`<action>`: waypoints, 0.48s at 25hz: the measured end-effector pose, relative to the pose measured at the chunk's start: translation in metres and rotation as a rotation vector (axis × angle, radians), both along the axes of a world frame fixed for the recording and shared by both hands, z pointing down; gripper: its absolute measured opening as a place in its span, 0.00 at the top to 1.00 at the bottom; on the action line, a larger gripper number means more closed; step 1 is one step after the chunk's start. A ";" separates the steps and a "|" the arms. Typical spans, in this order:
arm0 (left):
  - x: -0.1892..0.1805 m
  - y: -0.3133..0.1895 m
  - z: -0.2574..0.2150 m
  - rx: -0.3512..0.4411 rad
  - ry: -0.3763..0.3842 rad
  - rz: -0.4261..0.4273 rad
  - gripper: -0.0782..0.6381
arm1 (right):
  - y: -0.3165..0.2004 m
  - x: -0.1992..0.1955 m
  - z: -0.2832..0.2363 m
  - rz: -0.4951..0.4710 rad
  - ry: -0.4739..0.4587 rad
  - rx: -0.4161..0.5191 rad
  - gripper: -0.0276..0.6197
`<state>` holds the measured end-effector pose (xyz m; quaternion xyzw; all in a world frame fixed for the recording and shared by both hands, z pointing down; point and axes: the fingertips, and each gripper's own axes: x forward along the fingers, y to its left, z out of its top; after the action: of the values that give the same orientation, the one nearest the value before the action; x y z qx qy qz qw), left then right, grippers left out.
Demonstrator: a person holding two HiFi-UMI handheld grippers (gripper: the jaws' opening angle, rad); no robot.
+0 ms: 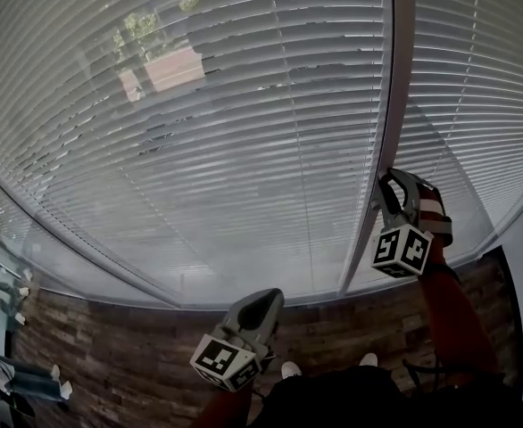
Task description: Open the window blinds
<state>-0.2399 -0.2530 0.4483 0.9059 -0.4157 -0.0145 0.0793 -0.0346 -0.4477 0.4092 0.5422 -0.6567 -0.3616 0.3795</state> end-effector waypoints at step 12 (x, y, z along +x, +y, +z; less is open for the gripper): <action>0.007 -0.001 0.006 -0.023 0.012 0.011 0.89 | 0.009 0.009 -0.016 -0.090 -1.107 -0.194 0.61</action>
<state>-0.2334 -0.2536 0.4540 0.9070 -0.4106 -0.0147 0.0921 -0.0254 -0.4389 0.3928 0.5852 -0.8105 0.0228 0.0108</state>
